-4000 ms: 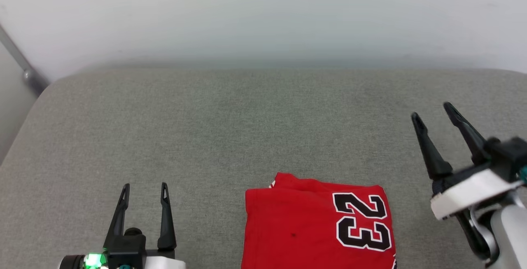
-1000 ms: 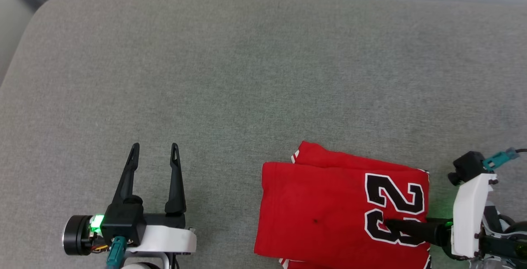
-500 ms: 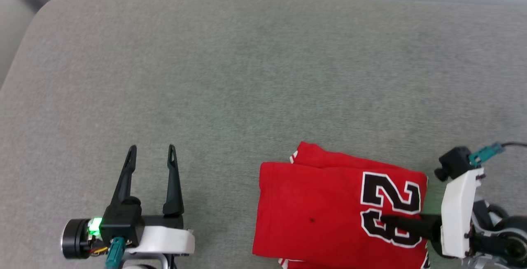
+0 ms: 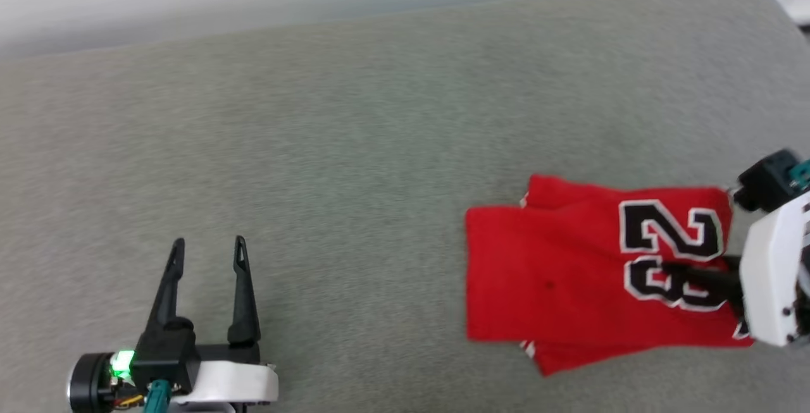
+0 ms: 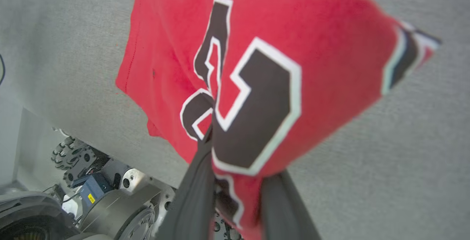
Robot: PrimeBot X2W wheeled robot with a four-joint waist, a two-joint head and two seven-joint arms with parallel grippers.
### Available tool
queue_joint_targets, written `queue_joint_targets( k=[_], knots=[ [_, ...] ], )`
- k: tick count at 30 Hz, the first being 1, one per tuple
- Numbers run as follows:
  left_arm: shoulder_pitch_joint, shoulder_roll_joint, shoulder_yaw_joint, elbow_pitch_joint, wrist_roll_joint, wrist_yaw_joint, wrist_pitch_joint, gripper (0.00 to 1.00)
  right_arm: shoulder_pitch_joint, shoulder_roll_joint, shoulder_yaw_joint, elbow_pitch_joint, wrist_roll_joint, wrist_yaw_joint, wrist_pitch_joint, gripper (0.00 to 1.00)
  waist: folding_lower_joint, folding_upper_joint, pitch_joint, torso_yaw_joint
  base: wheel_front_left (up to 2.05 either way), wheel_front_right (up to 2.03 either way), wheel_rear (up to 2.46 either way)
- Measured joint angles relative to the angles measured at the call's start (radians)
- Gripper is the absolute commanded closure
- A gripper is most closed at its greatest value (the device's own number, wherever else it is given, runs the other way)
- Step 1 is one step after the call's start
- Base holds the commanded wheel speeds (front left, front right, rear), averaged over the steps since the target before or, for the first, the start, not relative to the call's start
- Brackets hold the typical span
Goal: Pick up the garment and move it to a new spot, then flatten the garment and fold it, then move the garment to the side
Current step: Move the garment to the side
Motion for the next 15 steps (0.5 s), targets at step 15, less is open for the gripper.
queue_joint_targets(
  k=[15],
  knots=[
    [-0.079,0.095,0.03,-0.071,0.024,-0.013,0.0,0.0,-0.218,-0.119,-0.052,0.307,-0.234,0.0,-0.196,1.0,0.0,0.0,0.211,-0.171,0.0,0.0,0.0]
  ],
)
